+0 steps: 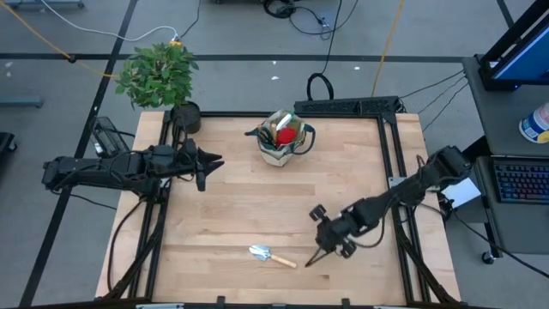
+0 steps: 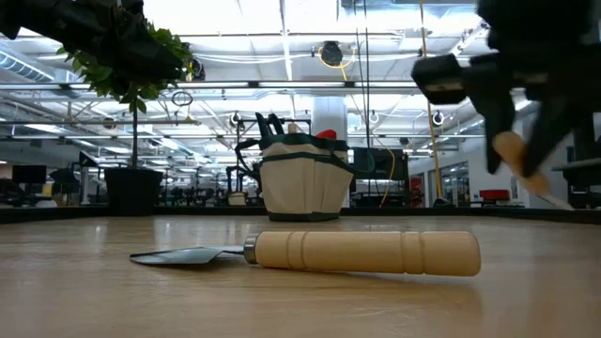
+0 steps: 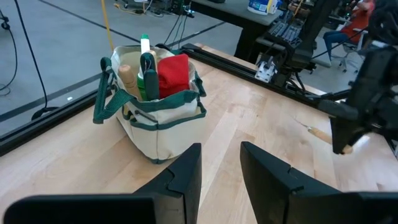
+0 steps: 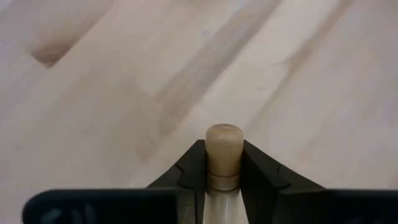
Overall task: Pick & Place Garden tools in Gardening bag
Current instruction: Put the right hand trowel into the gardening tool bag
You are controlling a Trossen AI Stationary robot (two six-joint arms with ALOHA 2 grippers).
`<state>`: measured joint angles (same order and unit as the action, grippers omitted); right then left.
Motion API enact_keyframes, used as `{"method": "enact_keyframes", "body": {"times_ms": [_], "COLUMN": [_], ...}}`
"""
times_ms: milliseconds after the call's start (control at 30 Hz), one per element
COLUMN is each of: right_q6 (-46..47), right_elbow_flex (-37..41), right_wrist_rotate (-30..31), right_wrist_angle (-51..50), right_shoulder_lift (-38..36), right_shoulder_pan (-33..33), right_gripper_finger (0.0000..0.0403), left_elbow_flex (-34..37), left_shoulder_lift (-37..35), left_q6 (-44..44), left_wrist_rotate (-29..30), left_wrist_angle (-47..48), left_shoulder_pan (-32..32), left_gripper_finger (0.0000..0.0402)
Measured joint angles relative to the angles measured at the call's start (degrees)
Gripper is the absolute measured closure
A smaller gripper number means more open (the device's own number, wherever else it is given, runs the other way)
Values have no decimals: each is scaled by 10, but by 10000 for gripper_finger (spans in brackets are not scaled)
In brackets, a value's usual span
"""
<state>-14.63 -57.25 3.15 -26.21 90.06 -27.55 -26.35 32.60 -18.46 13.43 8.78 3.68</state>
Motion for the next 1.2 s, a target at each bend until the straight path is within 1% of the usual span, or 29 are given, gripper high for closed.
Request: {"method": "enact_keyframes", "body": {"times_ms": [167, 333, 400, 467, 700, 1000, 1033, 1100, 1200], "right_q6": [-39, -135, -167, -176, -143, -137, -129, -107, -52], "right_elbow_flex": [0, -1, -1, -1, -1, -1, -1, -1, -1], "right_wrist_rotate": [-1, -2, -2, 0, -2, -4, -6, -30, -49], "right_wrist_angle": [-50, -123, -128, -122, 16, 200, 223, 271, 348], "right_shoulder_lift": [-43, -89, -105, -119, -153, -166, -165, -165, -158], "right_shoulder_pan": [47, 103, 135, 170, 285, 381, 390, 412, 441], "right_gripper_finger": [343, 343, 343, 343, 343, 343, 343, 343, 343], "left_elbow_flex": [0, 0, 0, 0, 0, 0, 0, 0, 0], "left_shoulder_lift": [0, 0, 0, 0, 0, 0, 0, 0, 0], "left_q6": [-2, -12, -12, -10, 8, 8, 7, 7, 7], "left_wrist_rotate": [0, 0, 0, 0, 0, 2, 2, 2, 2], "left_wrist_angle": [0, 0, 0, 0, 0, 0, 0, 0, 0], "left_shoulder_pan": [0, 0, 0, 0, 0, 0, 0, 0, 0], "left_gripper_finger": [284, 284, 284, 284, 284, 284, 284, 284, 284]}}
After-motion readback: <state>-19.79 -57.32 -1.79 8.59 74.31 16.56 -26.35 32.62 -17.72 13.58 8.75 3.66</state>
